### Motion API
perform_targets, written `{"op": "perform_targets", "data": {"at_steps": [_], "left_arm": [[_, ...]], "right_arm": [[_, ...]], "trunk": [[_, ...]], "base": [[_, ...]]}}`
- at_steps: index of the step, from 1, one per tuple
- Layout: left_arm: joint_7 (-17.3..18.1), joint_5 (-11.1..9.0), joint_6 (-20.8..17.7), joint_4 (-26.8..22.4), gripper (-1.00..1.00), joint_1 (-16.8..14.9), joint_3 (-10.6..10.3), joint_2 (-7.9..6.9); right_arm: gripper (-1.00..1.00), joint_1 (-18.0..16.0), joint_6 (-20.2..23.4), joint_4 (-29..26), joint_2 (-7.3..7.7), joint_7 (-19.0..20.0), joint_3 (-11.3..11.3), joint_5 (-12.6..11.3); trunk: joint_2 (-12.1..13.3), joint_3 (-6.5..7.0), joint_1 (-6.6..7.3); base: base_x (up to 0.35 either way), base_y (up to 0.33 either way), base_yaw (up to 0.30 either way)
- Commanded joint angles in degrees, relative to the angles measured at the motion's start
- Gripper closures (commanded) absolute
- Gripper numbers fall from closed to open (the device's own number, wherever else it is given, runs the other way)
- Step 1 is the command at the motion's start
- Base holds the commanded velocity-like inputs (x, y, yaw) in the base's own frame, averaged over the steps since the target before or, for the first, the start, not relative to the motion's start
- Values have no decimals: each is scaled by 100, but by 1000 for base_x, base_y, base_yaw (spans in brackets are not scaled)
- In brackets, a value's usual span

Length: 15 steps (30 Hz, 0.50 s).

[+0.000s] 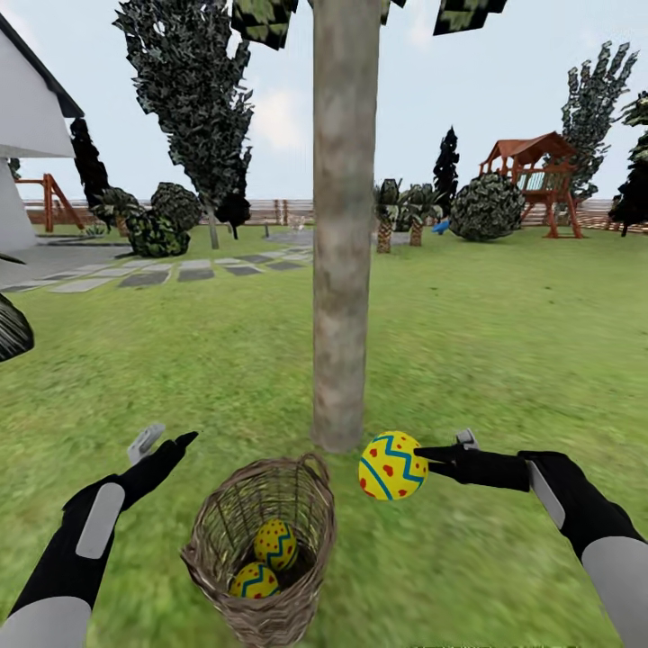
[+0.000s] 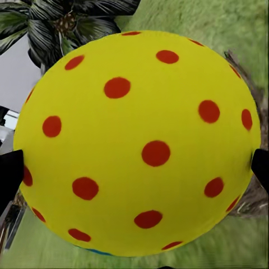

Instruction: Take the three Easter eggs out of the wicker basket on the lawn in the garden, then place them on the lawn next to a single tree (choose any tree) so that all three eggs are next to the same tree and none are left in the basket.

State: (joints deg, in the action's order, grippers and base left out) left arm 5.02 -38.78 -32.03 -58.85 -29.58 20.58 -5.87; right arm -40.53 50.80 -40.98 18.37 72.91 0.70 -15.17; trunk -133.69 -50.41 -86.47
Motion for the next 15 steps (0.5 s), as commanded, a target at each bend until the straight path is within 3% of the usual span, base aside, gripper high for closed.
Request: {"op": "perform_targets", "data": {"at_steps": [1, 11, 15], "left_arm": [[16, -8, -41, 5, -100, -4, 17, 3], [16, -8, -40, 25, -100, -4, 17, 7], [16, -8, -32, 31, -100, -3, 17, 14]], "right_arm": [[100, 0, 35, 3, 0, 4, -1, -21], [100, 1, 35, 10, -5, 4, -8, -21], [100, 1, 28, 11, -8, -2, -8, -31]], "trunk": [[-2, 1, 1], [-2, 67, 1], [-2, 77, 1]], "base": [[0, -281, -216], [0, -288, -212], [0, -289, -66]]}}
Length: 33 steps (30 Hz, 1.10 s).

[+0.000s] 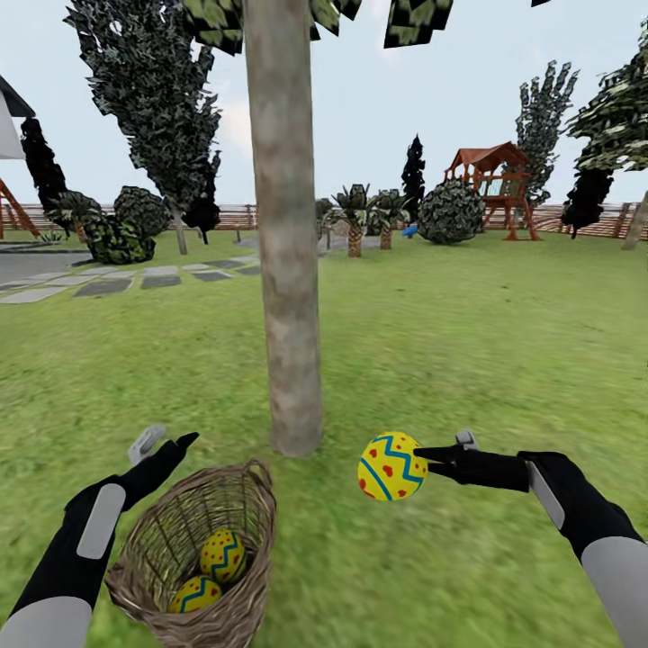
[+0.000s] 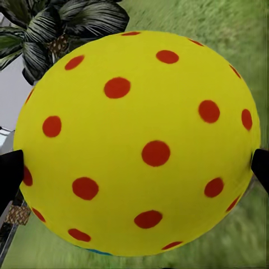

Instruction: Take the three Easter eggs out of the wicker basket on the lawn in the garden, then place them on the lawn next to a single tree (choose any tree) so that all three eggs are next to the same tree and none are left in the basket.

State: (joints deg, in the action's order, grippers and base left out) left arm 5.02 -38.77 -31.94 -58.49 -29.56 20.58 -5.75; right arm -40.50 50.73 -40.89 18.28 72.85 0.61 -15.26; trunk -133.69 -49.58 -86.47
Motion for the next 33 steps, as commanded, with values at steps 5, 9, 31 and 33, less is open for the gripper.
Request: {"op": "perform_targets", "data": {"at_steps": [5, 9, 31, 33], "left_arm": [[16, -11, -24, 1, -100, -5, 17, 10], [16, -10, -8, 18, -100, -5, 13, 16], [25, -8, 3, 31, -100, 0, 8, 30], [25, -8, 3, 30, -100, 1, 8, 30]], "right_arm": [[100, -2, 33, 8, 2, -30, 1, -26], [100, -2, 33, 11, 0, -50, 2, -21], [100, -2, 33, 173, 0, -65, 8, -12], [100, -2, 30, 184, 0, -127, 9, -6]], "trunk": [[-3, -6, 1], [-3, -6, 1], [-3, -6, 1], [-3, -6, 1]], "base": [[0, -289, 61], [0, -291, 272], [16, -208, 292], [96, -317, 293]]}}
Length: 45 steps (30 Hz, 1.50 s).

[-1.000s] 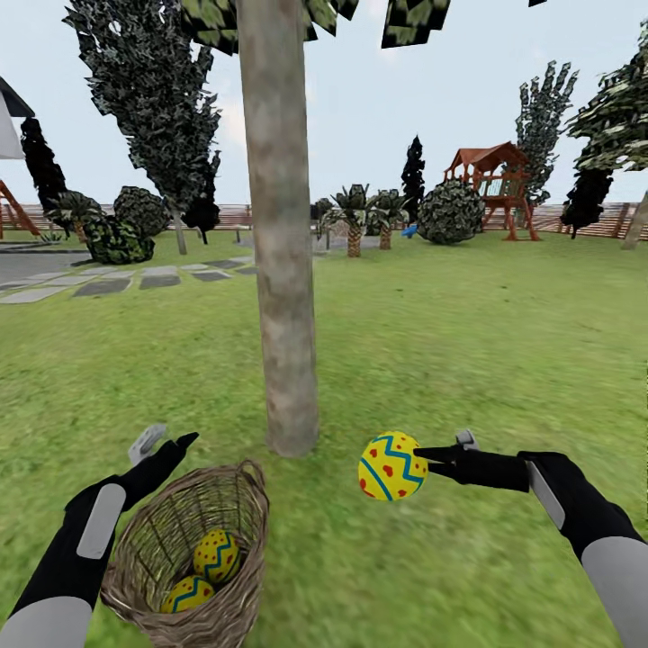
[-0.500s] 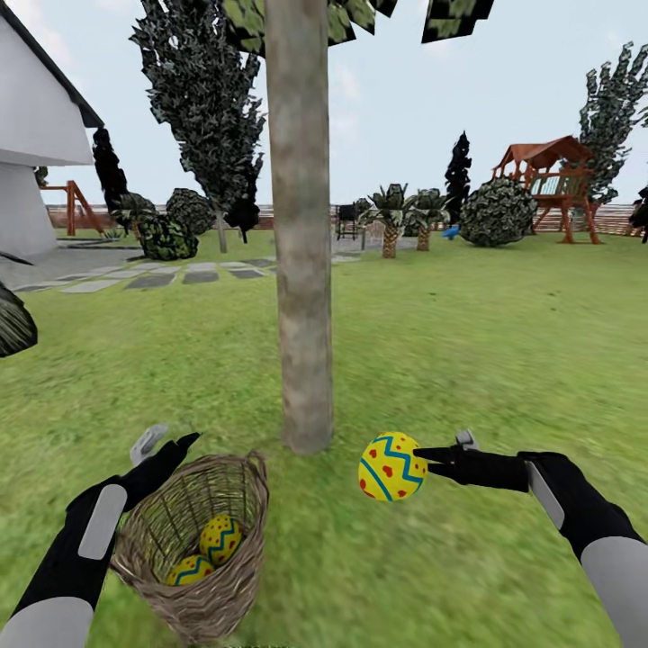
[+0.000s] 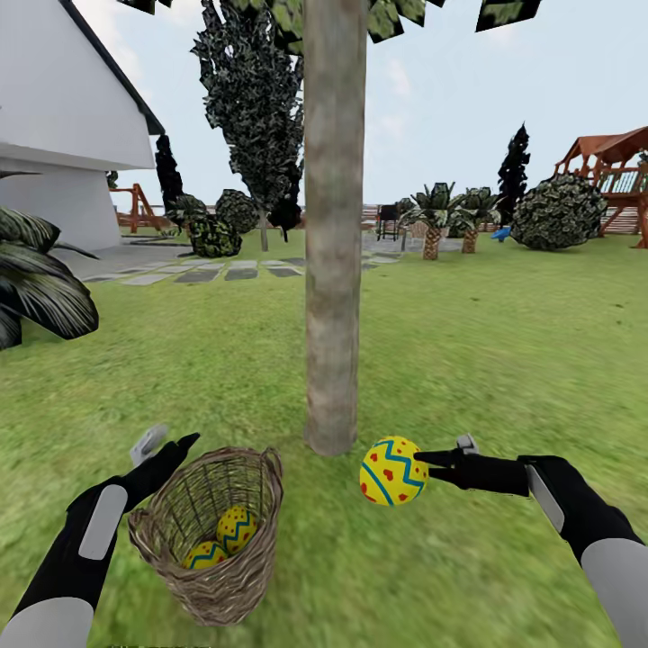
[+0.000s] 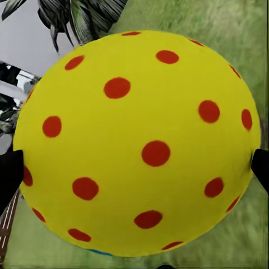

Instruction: Take the three Easter eggs out of the wicker basket on the lawn in the garden, then place them on the lawn next to a single tree (choose any tree) so that all three eggs are next to the same tree and none are left in the basket.

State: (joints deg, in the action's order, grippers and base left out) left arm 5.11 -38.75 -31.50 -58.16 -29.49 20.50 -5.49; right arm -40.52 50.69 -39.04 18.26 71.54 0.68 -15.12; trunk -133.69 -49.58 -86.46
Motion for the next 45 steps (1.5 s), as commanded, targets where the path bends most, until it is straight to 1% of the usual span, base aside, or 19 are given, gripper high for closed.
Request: {"op": "perform_targets", "data": {"at_steps": [1, 2, 4, 6, 13, 14, 15, 16, 20, 29, 31, 32, 34, 35, 37, 40, 43, 44, 45], "left_arm": [[17, -10, -41, -4, -100, -5, 16, 6], [17, -10, -41, -4, -100, -5, 16, 8], [17, -10, -41, -3, -100, -6, 16, 11], [17, -10, -41, -6, -100, -5, 16, 12], [23, -10, -49, -11, -100, -8, 16, 13], [20, -10, -49, -11, -100, -7, 16, 13], [21, -15, -49, -9, -100, -7, 16, 13], [21, -18, -60, -8, -100, -7, 16, 13], [25, -19, -75, -11, -100, -7, 16, 13], [25, -19, -76, -11, -100, -7, 16, 21], [25, -19, -79, -11, -100, -5, 11, 22], [25, -19, -82, -11, -100, -8, 9, 26], [22, -13, -91, -11, -100, -8, 10, 86], [22, -12, -92, -11, -100, -7, 8, 100], [25, -16, -93, -12, -100, -6, 13, 108], [73, -18, -100, -13, -100, -4, 16, 104], [310, -19, -118, -19, -100, -5, 16, 92], [385, -19, -126, -21, -100, -5, 19, 82], [421, -19, -134, -26, -100, -4, 20, 75]], "right_arm": [[100, 0, 2, 1, -1, -62, 2, -18], [100, 0, -68, 1, -3, -169, 2, -18], [100, 0, -334, 49, -6, -601, 2, -20], [100, 0, -535, 78, -6, -907, 2, -23], [100, 0, -653, 90, -16, -1262, 2, -22], [100, 0, -707, 90, -47, -1353, 5, -20], [100, 0, -779, 90, -79, -1525, 9, -23], [100, 0, -801, 90, -87, -1598, 11, -25], [100, 0, -806, 90, -94, -1616, 11, -26], [100, 0, -807, 92, -94, -1625, 11, -28], [100, 0, -807, 91, -115, -1626, 9, -27], [100, 0, -807, 90, -137, -1632, 10, -27], [100, 0, -846, 94, -165, -1663, 11, -26], [100, 0, -942, 112, -173, -1713, 11, -26], [100, 0, -1234, 234, -205, -2035, 7, -26], [100, 0, -1905, 320, -431, -2863, -2, 14], [100, 6, -2471, 346, -646, -3951, -22, 27], [100, 8, -2713, 357, -744, -4415, -72, 71], [100, 8, -2974, 406, -841, -4878, -212, 275]], "trunk": [[-2, -6, 0], [-2, -6, 0], [-2, -6, 0], [-2, -6, 0], [-2, -6, 0], [-2, -6, 0], [-2, -6, 0], [-2, -6, 0], [-2, -6, 0], [-2, -6, 0], [-2, -6, 0], [-2, -6, 0], [-2, -3, 0], [-2, -1, 0], [-2, 3, 0], [-2, 9, 0], [-2, 14, 0], [-2, 16, 0], [-2, 18, 0]], "base": [[96, -318, 293], [99, -318, 293], [103, -318, 293], [109, -318, 293], [125, -318, 293], [127, -318, 293], [84, -198, 145], [18, -42, 30], [3, -115, 5], [0, -286, 0], [0, -293, 27], [0, -293, 141], [29, -293, 239], [74, -293, 270], [104, -264, 279], [41, -63, 282], [6, -9, 282], [1, -2, 282], [0, -1, 276]]}}
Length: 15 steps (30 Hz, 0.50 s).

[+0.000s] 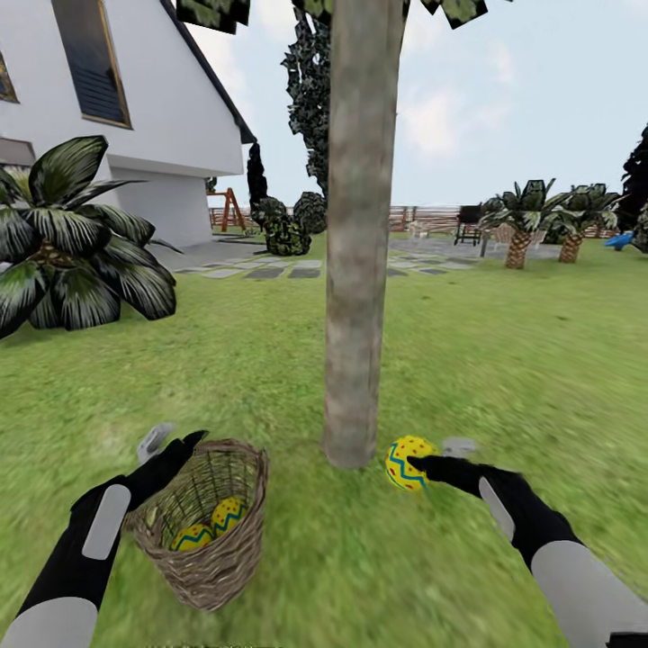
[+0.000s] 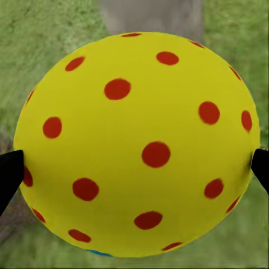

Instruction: Take the three Easter eggs out of the wicker basket on the lawn in the garden, then place them on the lawn next to a single tree (choose any tree) so that all three eggs are next to the same tree and none are left in the basket.

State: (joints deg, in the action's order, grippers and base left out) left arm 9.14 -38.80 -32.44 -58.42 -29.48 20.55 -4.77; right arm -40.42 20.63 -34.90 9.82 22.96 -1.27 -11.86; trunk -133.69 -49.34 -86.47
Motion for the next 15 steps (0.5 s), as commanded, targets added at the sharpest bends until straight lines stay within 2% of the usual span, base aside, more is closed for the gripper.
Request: {"op": "perform_targets", "data": {"at_steps": [1, 2, 3, 4, 5, 6, 8, 11, 12, 13, 14, 15], "left_arm": [[26, -14, -41, -1, -100, -5, 14, 0], [40, -14, -47, -10, -100, -5, 12, 2], [76, -15, -89, -15, -100, -5, 11, 7], [433, -21, -388, -24, -100, -5, 15, 7], [1037, -20, -529, -1, -100, -5, 20, -8], [1476, -16, -563, 17, -100, -6, 20, -13], [1757, -14, -576, 120, -100, -7, 14, 0], [1917, -14, -579, 235, -100, -7, 11, 21], [1988, -14, -579, 241, -100, -6, 9, 25], [2075, -14, -579, 246, -100, -8, 10, 27], [2199, -14, -579, 250, -100, -7, 8, 32], [2257, -14, -579, 251, -100, -8, 9, 35]], "right_arm": [[100, -1, -134, 51, -63, -253, -137, 146], [100, -1, -444, 193, -196, -579, -272, 461], [100, -1, -622, 285, -261, -756, -309, 611], [100, -1, -917, 478, -319, -1086, -346, 822], [100, -1, -1056, 560, -323, -1190, -359, 870], [100, -1, -1095, 588, -326, -1222, -370, 921], [100, -1, -1122, 704, -337, -1237, -387, 1198], [100, 0, -1298, 912, -421, -1436, -399, 1640], [100, 2, -1342, 930, -468, -1580, -406, 1892], [100, 1, -1365, 940, -540, -1739, -452, 2242], [100, 0, -1377, 954, -679, -1950, -595, 2831], [100, -1, -1382, 990, -773, -2102, -709, 3290]], "trunk": [[-3, -4, 1], [-3, -3, 1], [-3, -3, 1], [-3, -3, 1], [-3, -3, 1], [-3, -3, 1], [-3, -3, 1], [-3, -3, 1], [-3, -3, 1], [-3, -3, 1], [-3, -3, 1], [-3, -3, 1]], "base": [[0, 0, 273], [0, 0, 211], [0, 0, 108], [0, 0, 23], [0, 0, 6], [0, 0, 2], [8, 0, 0], [92, -66, 0], [145, -117, 0], [182, -152, 0], [212, -182, 0], [222, -191, 0]]}}
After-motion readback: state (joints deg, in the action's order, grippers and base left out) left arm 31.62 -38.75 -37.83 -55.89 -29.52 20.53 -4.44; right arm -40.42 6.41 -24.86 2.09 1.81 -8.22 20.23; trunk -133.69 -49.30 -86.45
